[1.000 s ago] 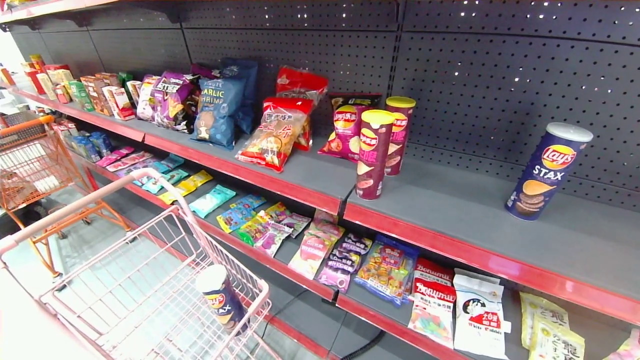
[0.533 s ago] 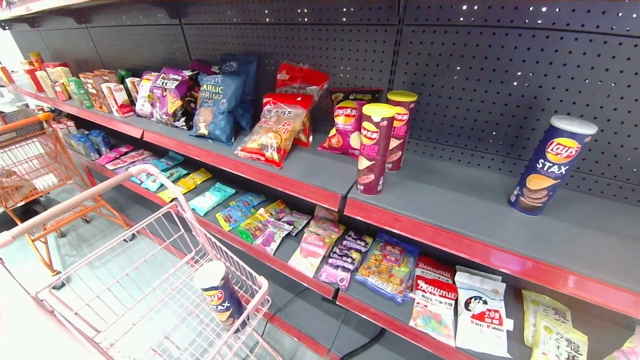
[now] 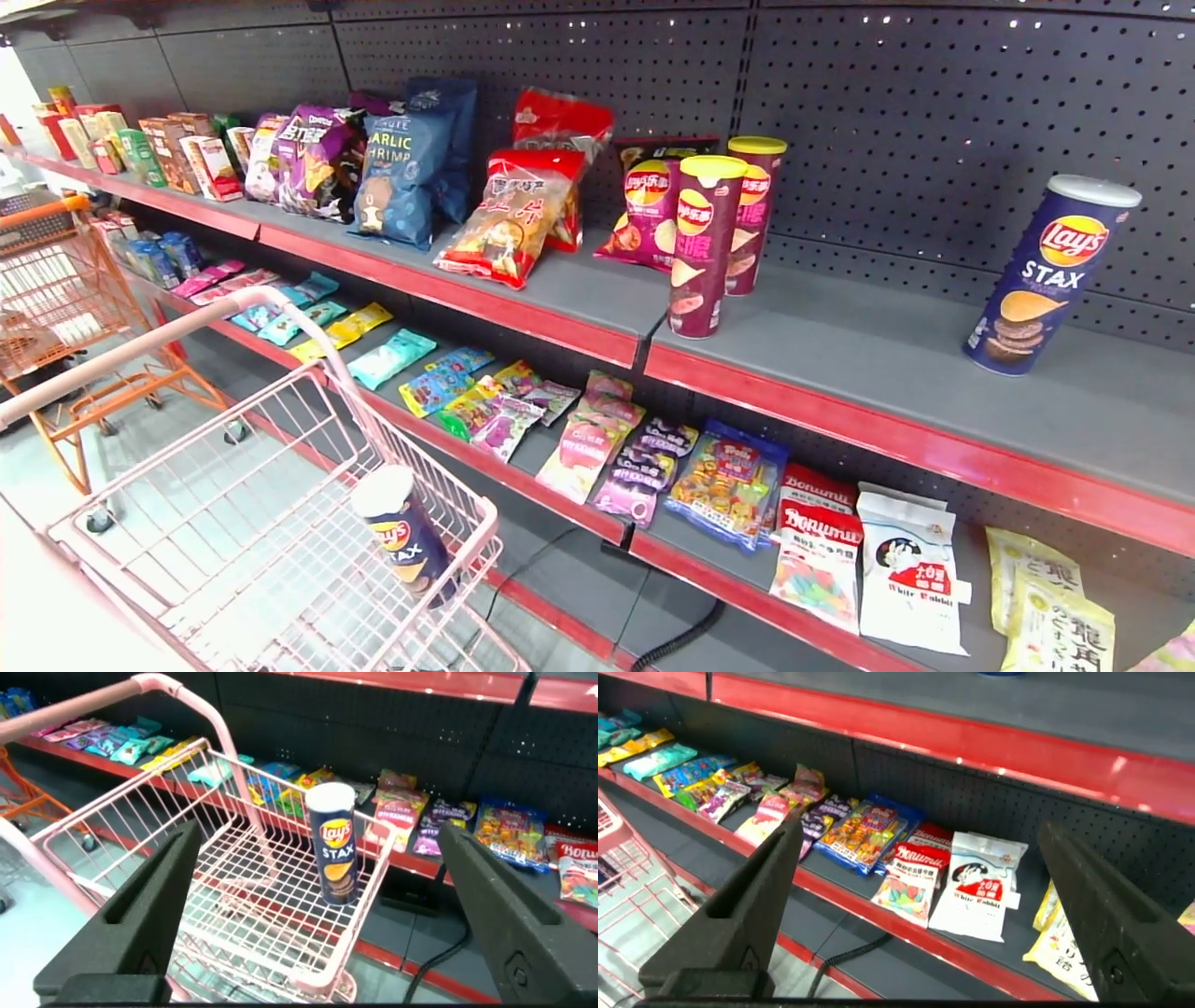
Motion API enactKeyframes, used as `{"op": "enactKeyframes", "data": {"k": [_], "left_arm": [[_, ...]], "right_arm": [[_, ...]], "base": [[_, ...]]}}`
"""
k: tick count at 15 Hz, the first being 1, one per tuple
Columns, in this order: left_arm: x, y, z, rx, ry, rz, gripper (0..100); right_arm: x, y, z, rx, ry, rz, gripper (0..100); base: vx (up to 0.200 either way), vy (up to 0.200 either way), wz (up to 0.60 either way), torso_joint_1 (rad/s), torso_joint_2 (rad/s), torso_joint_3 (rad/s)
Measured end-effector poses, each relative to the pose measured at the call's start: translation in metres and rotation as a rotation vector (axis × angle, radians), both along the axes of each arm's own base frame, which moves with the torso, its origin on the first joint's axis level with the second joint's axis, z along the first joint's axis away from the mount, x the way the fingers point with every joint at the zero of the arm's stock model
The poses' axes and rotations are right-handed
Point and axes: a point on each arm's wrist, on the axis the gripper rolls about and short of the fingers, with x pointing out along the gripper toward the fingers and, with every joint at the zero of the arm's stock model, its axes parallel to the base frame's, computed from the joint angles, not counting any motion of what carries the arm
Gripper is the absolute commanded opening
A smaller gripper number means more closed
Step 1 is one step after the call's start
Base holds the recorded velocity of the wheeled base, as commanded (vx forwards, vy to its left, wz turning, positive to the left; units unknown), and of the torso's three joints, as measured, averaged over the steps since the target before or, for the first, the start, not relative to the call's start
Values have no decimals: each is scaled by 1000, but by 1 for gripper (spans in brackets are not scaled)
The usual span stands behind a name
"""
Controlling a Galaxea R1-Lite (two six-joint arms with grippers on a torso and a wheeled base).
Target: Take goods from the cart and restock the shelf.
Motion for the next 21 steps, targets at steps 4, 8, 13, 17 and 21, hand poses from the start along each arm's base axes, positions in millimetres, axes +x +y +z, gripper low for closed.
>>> {"op": "enactKeyframes", "data": {"k": [4, 8, 13, 17, 21], "left_arm": [[0, 0, 0, 0, 0, 0, 100], [0, 0, 0, 0, 0, 0, 100], [0, 0, 0, 2, 0, -5, 100], [-2, -1, 13, -5, -31, -33, 100], [13, 1, 91, -104, -33, 50, 100]], "right_arm": [[0, 0, 0, -1, 0, 0, 100], [0, 0, 0, 0, 0, 0, 100], [0, 0, 0, -1, 1, 0, 100], [0, 0, 0, -3, 0, 0, 100], [0, 0, 0, -6, 0, -1, 100]], "base": [[0, 0, 0, -179, 460, 277], [0, 0, 0, -206, 547, 348], [0, 0, 0, -172, 520, 350], [0, 0, 0, -49, 152, 107], [0, 0, 0, 0, 0, 0]]}}
